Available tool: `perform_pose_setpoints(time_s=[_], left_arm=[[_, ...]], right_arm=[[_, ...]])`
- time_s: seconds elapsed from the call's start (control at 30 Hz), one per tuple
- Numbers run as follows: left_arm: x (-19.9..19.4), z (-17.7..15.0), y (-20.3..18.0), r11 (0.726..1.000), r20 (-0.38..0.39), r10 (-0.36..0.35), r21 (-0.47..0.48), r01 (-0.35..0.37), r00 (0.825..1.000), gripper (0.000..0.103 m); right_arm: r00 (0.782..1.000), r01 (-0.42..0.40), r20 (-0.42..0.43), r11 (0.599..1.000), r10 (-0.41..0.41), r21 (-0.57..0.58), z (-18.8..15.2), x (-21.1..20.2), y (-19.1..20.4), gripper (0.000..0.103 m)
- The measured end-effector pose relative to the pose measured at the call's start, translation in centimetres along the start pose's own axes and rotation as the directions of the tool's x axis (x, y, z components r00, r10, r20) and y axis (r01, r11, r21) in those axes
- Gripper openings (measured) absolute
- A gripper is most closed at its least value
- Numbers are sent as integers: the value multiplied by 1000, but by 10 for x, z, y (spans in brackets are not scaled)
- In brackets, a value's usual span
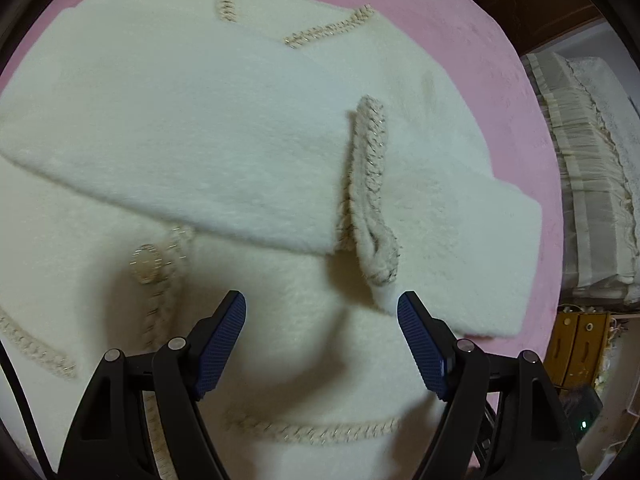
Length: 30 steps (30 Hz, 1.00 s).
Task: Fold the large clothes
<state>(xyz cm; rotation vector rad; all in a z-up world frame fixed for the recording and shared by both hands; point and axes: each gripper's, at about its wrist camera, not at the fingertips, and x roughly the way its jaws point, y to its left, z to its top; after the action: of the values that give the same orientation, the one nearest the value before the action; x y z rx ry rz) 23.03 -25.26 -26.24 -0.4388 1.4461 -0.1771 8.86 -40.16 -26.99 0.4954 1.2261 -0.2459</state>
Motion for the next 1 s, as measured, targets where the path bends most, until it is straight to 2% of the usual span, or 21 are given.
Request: perform_pose_setpoints(time_s=[0.13, 0.2, 0.27, 0.3, 0.47, 0.53, 0.6, 0.67, 0.77, 0.87, 1.0], left_arm=[[21, 1, -17, 1000, 8, 11, -21, -11, 1000, 76], [27, 3, -27, 1000, 31, 16, -15, -15, 999, 60], [33, 1, -37, 1000, 20, 21, 11, -21, 1000, 14], [37, 1, -43, 1000, 11, 10, 25, -11, 1000, 9], [21, 4, -81, 992, 116, 46, 108, -59, 992, 8], [6, 12, -93, 992, 141, 6, 121, -24, 990, 7], [-9, 21, -104, 992, 165, -73, 114, 54, 984, 7], [-29, 31, -116, 983, 210, -165, 112, 144, 964, 7], [-55, 47, -132, 970, 260, -231, 132, 203, 938, 7], [-87, 66, -143, 953, 314, -298, 158, 260, 901, 7], [-136, 92, -138, 926, 392, -377, 190, 327, 839, 7]], right_arm=[[1000, 20, -1, 999, -20, 32, 2, 1, -25, 46], [1000, 23, 0, 999, -23, 43, 5, 3, -34, 46], [1000, 18, 0, 999, -18, 51, 8, 5, -41, 46], [1000, 15, 0, 999, -15, 51, 10, 7, -44, 46], [1000, -10, 1, 1000, 10, 18, 17, 11, -44, 46], [999, -34, -7, 999, 34, 9, 22, 14, -41, 46], [998, -59, -15, 998, 59, 2, 27, 18, -37, 46], [997, -75, -6, 997, 75, -1, 33, 19, -33, 46], [995, -103, 17, 995, 103, -7, 46, 26, -18, 46], [994, -106, 20, 994, 107, -39, 56, 33, -5, 46], [996, -81, 33, 992, 84, -93, 65, 40, 12, 46]])
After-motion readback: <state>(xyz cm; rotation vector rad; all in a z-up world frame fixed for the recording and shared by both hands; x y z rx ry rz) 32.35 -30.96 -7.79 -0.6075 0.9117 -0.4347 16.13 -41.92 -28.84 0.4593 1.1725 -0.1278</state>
